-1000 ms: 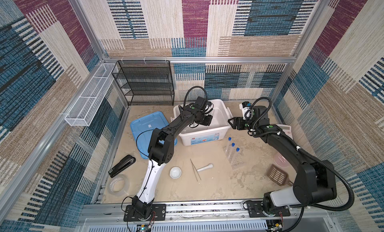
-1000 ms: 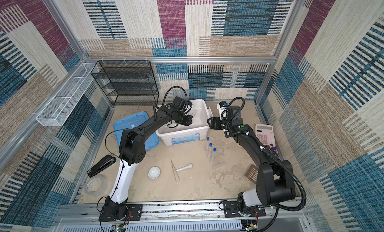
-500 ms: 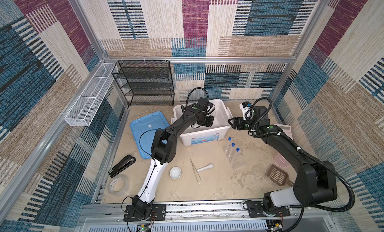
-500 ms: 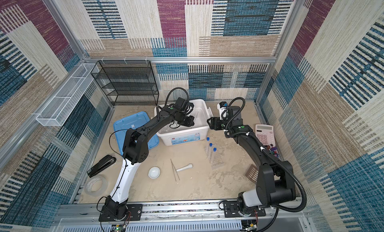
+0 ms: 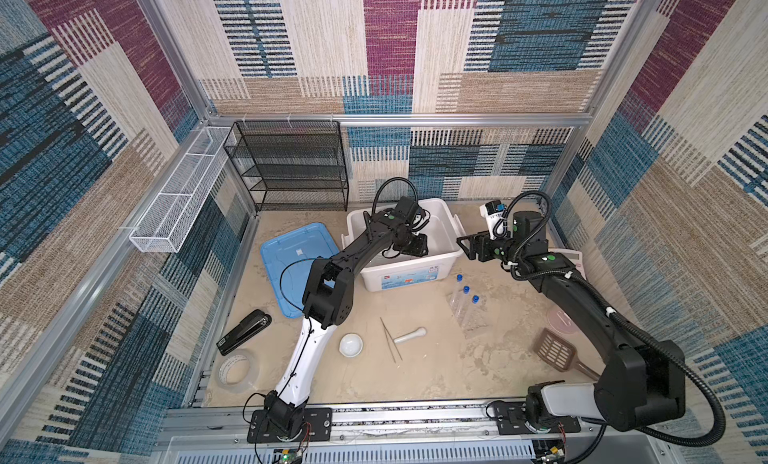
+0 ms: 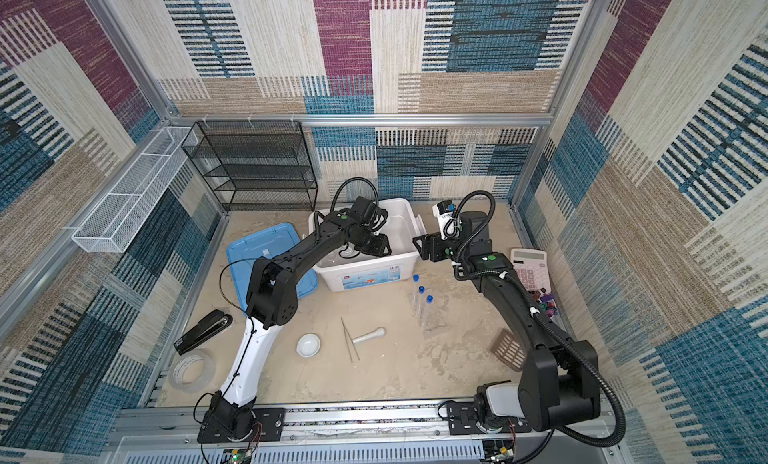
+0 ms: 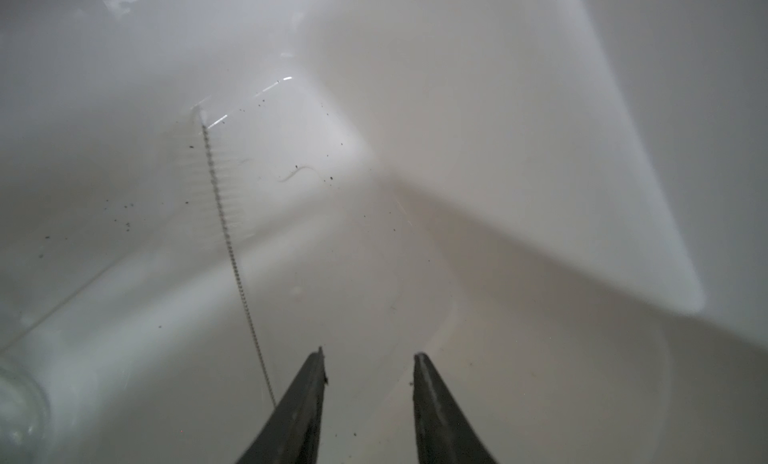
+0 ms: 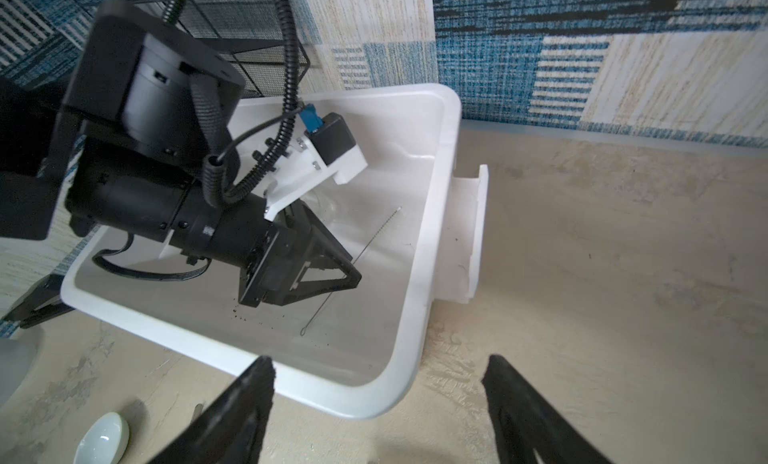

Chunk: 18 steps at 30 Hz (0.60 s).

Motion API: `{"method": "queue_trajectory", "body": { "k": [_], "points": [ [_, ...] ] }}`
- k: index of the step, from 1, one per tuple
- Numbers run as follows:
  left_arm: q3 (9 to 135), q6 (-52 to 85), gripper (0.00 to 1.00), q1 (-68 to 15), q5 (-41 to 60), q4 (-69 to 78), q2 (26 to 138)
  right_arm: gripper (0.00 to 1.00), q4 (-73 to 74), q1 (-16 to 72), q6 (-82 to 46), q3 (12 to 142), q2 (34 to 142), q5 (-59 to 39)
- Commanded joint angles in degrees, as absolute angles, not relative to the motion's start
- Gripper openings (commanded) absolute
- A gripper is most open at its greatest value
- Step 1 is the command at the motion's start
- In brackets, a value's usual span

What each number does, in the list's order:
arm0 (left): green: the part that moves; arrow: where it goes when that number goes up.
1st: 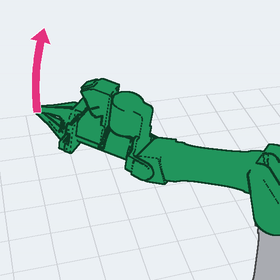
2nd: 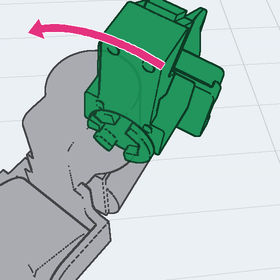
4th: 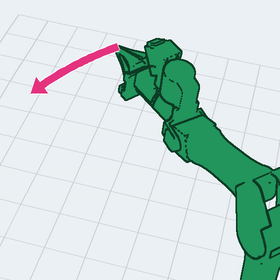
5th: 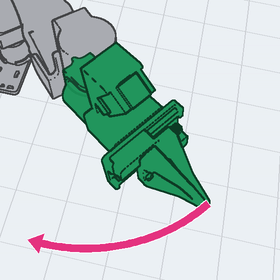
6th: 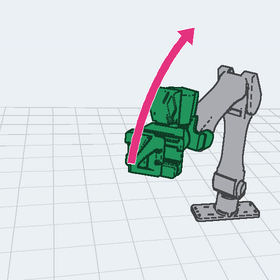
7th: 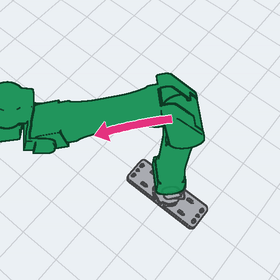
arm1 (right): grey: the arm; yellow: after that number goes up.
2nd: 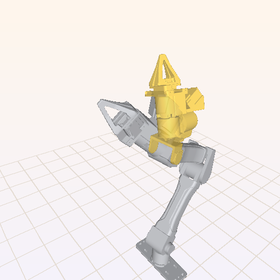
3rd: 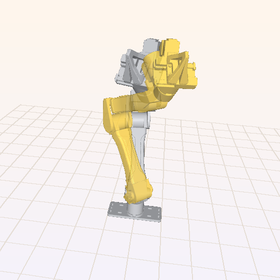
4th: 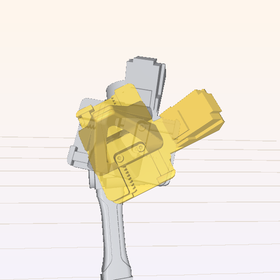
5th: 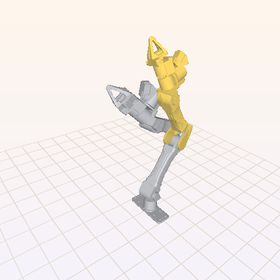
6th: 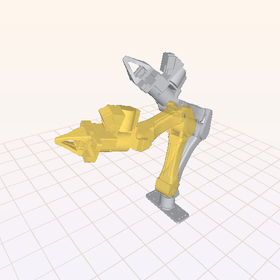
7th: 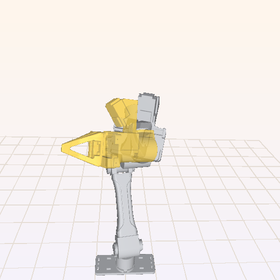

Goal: Organize the chemistry lab equipment
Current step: 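Drop the brush into the bin with the left gripper while the right gripper advances, then raise the left gripper from the bin while the right gripper lowers over the pestle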

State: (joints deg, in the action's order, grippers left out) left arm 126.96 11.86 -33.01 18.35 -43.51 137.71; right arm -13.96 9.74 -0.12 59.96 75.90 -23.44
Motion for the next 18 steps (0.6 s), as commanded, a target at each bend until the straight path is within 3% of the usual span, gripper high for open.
{"method": "queue_trajectory", "body": {
  "k": [1, 9, 15, 18],
  "points": [
    [127.7, 12.2, 0.45, -33.1, 18.6, -43.9, 135.4, 0.82, -12.8, 11.4, 7.3, 59.5, 73.7, -25.6],
    [124.3, 9.9, 0.74, -33.2, 13.2, -41.5, 126.5, 0.81, -15.7, 21.0, 20.5, 57.2, 72.1, -22.7],
    [112.3, 9.7, 0.99, -32.5, 6.7, -33.3, 116.0, 0.82, -13.7, 25.4, 22.8, 54.5, 69.7, -24.2],
    [105.7, 10.8, 0.99, -31.3, 5.0, -29.2, 111.0, 0.81, -14.9, 27.8, 24.4, 54.1, 69.4, -24.5]
  ]
}}
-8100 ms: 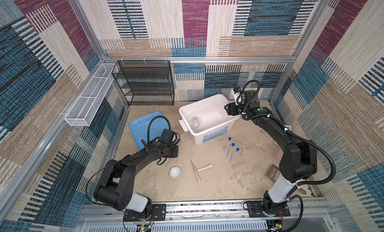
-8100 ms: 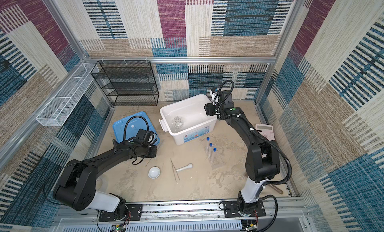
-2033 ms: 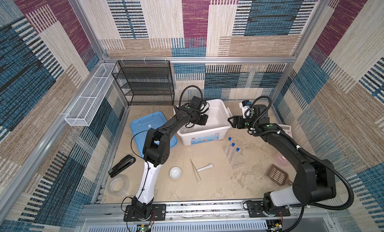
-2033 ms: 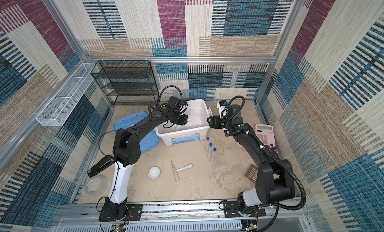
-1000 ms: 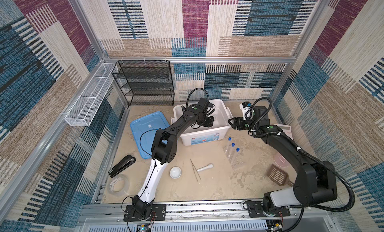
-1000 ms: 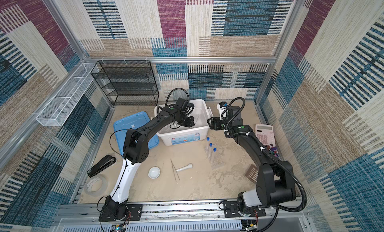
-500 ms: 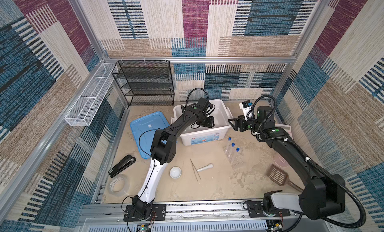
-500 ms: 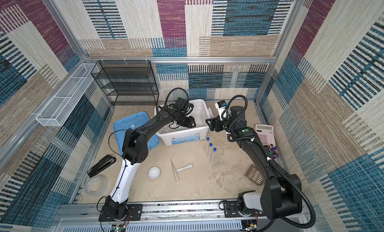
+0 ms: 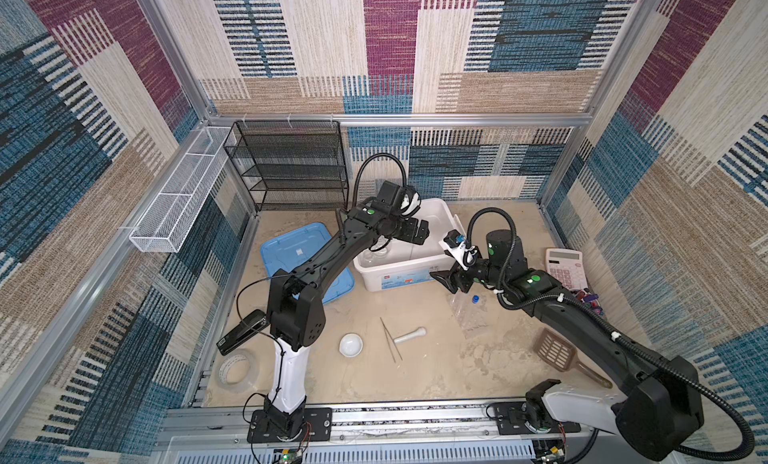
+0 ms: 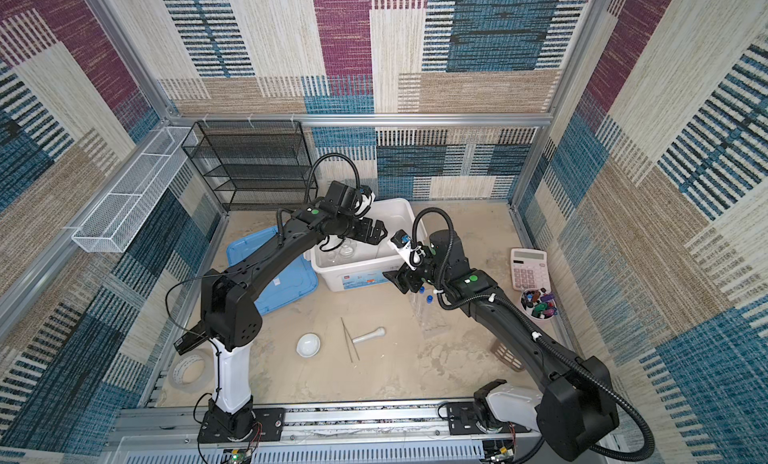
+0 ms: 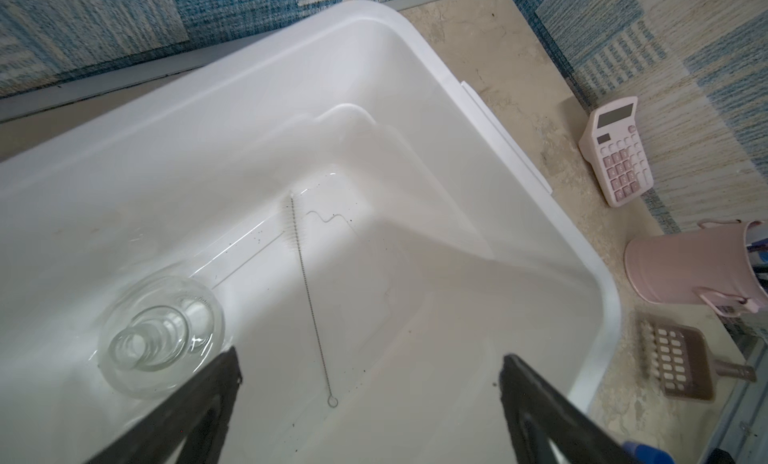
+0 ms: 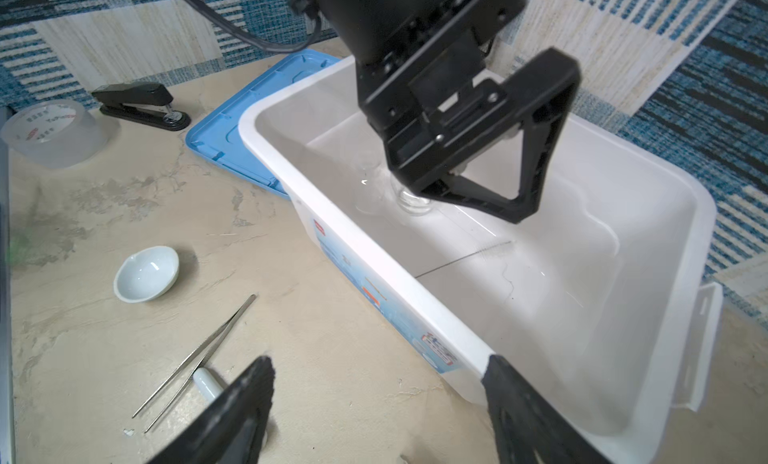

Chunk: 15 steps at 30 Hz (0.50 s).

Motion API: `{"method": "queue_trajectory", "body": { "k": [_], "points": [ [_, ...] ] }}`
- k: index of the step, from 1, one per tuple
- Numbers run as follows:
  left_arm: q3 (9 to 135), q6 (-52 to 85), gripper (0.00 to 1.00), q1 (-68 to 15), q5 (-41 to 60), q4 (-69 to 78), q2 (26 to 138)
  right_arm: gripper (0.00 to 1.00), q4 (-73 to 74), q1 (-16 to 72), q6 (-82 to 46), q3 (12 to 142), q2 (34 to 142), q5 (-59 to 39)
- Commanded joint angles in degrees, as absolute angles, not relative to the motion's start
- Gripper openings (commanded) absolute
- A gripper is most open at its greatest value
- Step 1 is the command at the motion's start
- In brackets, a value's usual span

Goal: Organize the chemistry lab equipment
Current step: 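Raise the left gripper from the bin while the right gripper lowers over the pestle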

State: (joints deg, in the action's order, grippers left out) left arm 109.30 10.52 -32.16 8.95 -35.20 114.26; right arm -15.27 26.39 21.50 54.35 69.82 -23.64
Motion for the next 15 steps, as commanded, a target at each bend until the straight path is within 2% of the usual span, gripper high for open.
{"method": "queue_trajectory", "body": {
  "k": [1, 8, 15],
  "points": [
    [104.2, 11.0, 0.99, -30.9, 4.6, -28.6, 109.7, 0.81, -15.6, 28.3, 24.9, 54.0, 69.5, -24.5],
    [92.6, 13.2, 0.99, -27.6, 2.4, -23.9, 99.3, 0.81, -18.6, 35.6, 27.5, 53.6, 71.8, -20.6],
    [80.9, 15.1, 0.99, -25.2, 0.1, -19.3, 90.8, 0.77, -21.6, 43.6, 30.5, 53.8, 78.5, -14.6]
  ]
}}
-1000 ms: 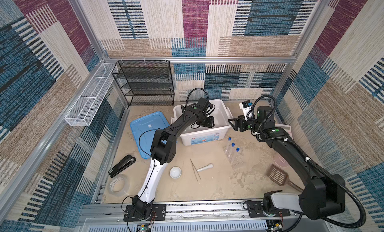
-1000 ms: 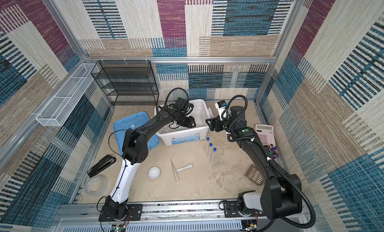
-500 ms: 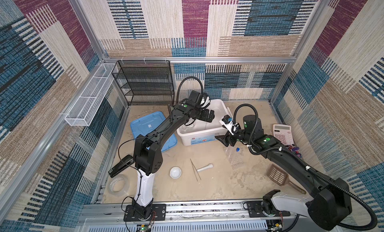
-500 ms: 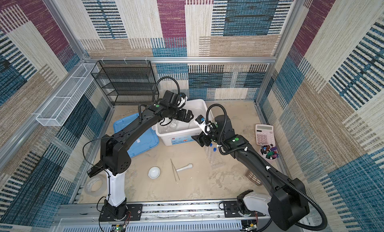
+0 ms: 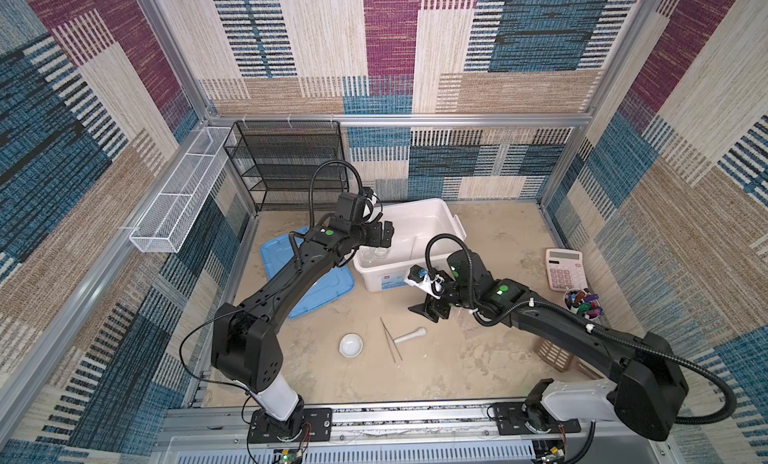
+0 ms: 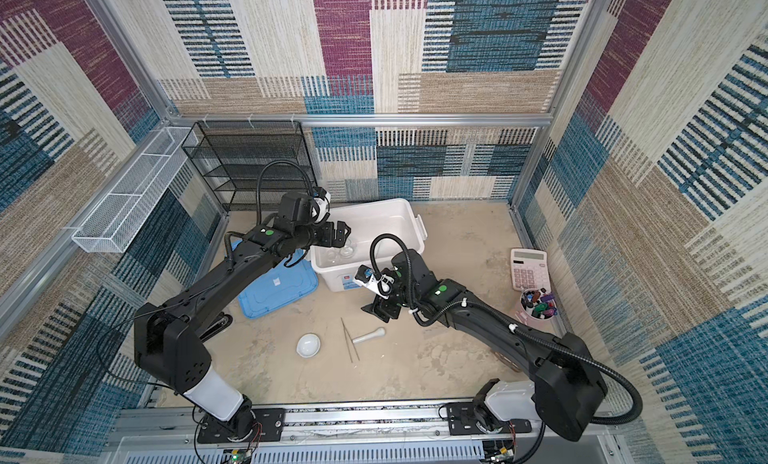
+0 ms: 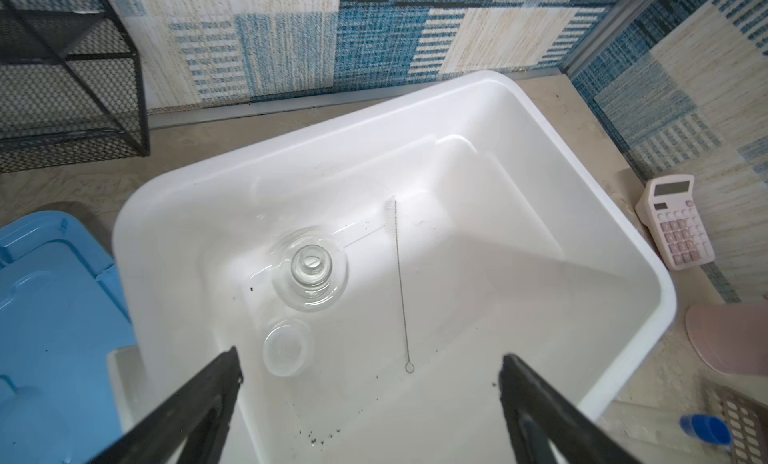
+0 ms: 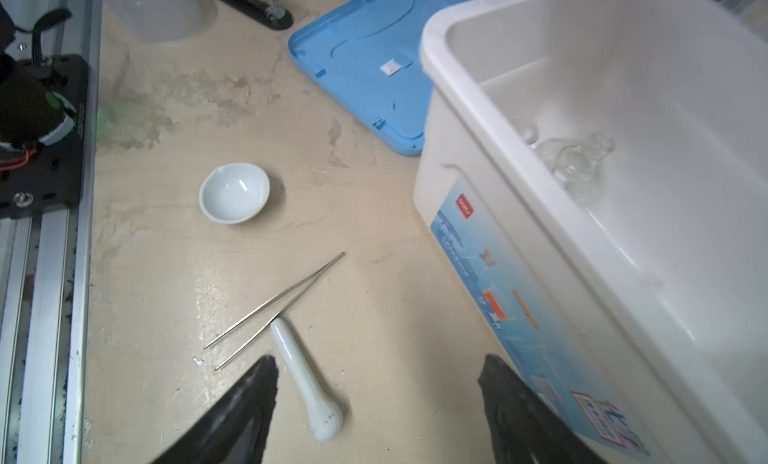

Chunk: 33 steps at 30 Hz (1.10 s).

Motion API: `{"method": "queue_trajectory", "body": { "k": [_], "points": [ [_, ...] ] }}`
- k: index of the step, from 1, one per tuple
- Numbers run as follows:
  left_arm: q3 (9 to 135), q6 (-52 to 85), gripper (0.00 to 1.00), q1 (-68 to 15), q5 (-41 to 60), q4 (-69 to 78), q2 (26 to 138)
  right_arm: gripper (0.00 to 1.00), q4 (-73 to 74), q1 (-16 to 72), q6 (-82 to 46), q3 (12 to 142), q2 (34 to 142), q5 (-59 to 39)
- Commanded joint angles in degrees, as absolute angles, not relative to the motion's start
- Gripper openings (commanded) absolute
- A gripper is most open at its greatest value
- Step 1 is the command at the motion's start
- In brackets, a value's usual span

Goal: Organize the chemistry lab equipment
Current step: 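Raise the left gripper from the bin while the right gripper lowers over the pestle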

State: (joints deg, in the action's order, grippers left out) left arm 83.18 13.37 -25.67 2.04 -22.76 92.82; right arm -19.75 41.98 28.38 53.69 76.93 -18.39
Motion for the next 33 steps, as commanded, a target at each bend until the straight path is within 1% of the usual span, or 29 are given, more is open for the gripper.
{"method": "queue_trajectory", "body": {
  "k": [1, 5, 8, 14, 22, 25, 33],
  "points": [
    [79.9, 15.2, 0.99, -25.0, -0.2, -19.1, 90.2, 0.76, -21.8, 44.2, 30.7, 53.8, 79.2, -14.2],
    [75.3, 16.5, 0.99, -23.4, 0.6, -18.1, 87.0, 0.74, -21.8, 45.9, 31.0, 53.3, 81.7, -13.8],
    [71.7, 18.1, 0.99, -21.7, 2.7, -16.8, 84.6, 0.70, -22.0, 47.1, 31.2, 53.2, 83.8, -12.8],
    [66.6, 18.8, 0.99, -19.2, 3.2, -16.0, 80.0, 0.68, -22.6, 48.6, 31.6, 53.3, 88.2, -12.3],
    [63.0, 19.0, 0.99, -17.1, 3.5, -16.3, 76.9, 0.63, -24.2, 49.7, 31.6, 54.9, 93.2, -11.2],
    [62.6, 19.1, 0.99, -16.9, 4.5, -16.3, 76.5, 0.59, -25.0, 49.9, 31.7, 55.5, 94.5, -10.8],
    [62.1, 18.2, 0.99, -16.4, 4.7, -17.2, 75.6, 0.56, -26.3, 50.4, 32.0, 56.2, 96.8, -9.9]
  ]
}}
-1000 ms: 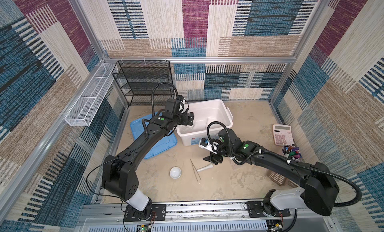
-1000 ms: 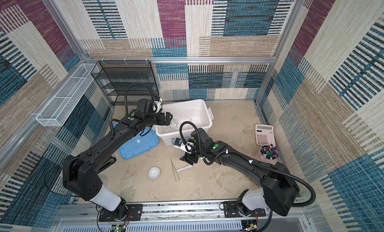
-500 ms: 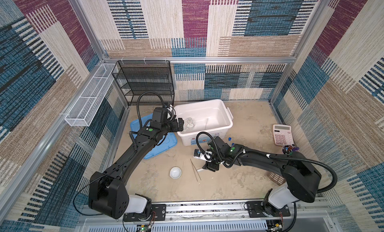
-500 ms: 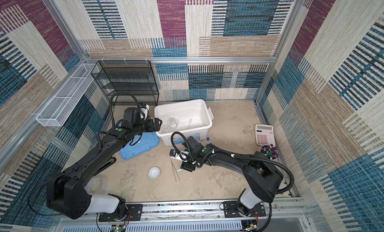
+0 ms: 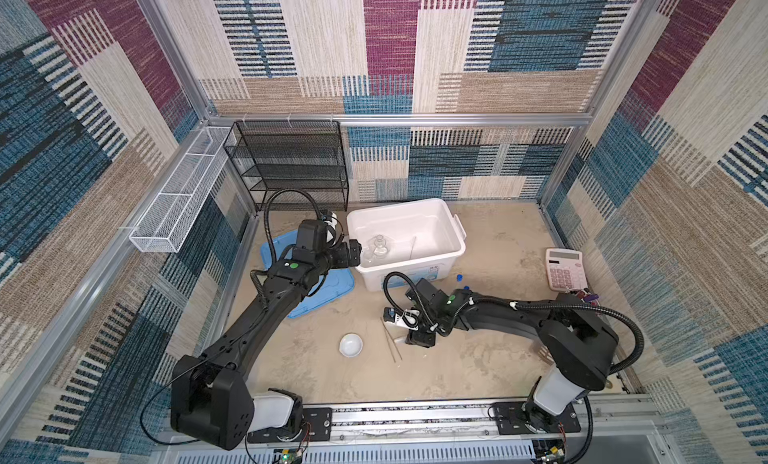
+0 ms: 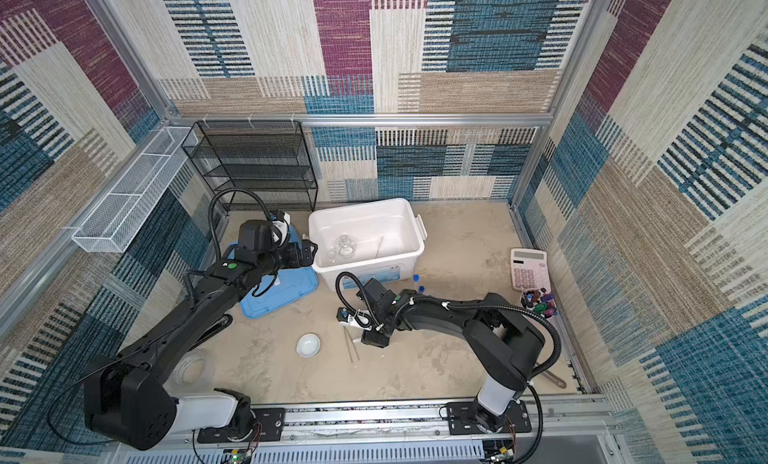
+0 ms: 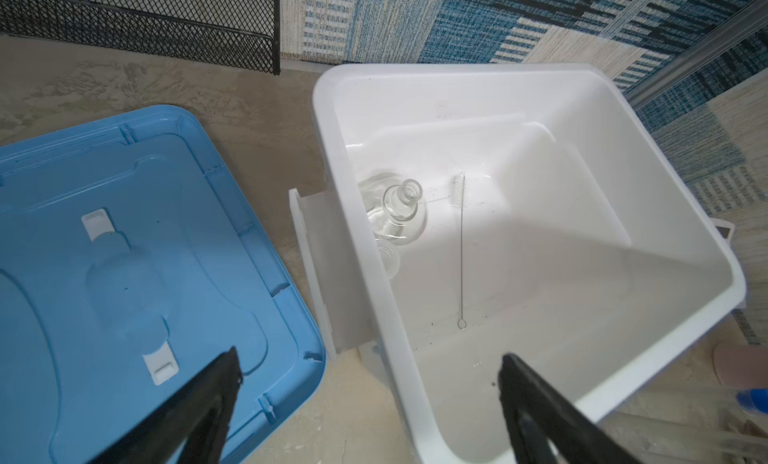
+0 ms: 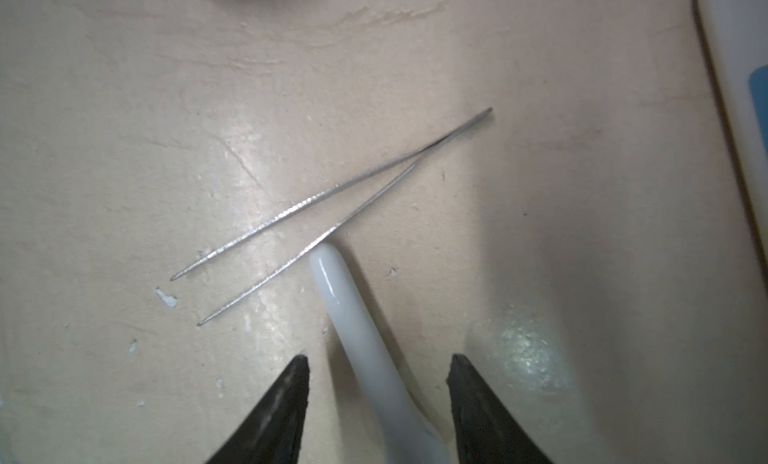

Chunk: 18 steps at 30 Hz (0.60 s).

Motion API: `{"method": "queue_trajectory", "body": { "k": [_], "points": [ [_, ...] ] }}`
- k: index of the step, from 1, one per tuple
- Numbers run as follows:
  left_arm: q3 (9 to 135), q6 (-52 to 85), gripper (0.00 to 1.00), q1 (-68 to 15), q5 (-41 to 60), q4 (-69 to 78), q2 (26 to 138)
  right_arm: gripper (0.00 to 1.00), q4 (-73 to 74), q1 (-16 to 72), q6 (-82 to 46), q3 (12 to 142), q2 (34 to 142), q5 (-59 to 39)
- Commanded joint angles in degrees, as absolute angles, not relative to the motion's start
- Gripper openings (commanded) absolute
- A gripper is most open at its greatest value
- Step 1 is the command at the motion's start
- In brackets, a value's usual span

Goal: Organize the chemistry lab equipment
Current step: 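Raise the left gripper from the bin while the right gripper lowers over the pestle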

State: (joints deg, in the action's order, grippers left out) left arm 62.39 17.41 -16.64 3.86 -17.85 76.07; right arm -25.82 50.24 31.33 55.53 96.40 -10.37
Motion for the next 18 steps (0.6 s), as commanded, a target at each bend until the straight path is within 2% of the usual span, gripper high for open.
{"method": "queue_trajectory", "body": {
  "k": [1, 18],
  "points": [
    [61.9, 18.2, 0.99, -16.4, 4.7, -17.1, 75.4, 0.56, -26.5, 50.4, 32.0, 56.3, 97.1, -9.6],
    [59.6, 19.3, 0.99, -15.6, 5.9, -16.6, 74.3, 0.47, -26.3, 50.4, 32.9, 55.5, 97.9, -3.4]
  ]
}}
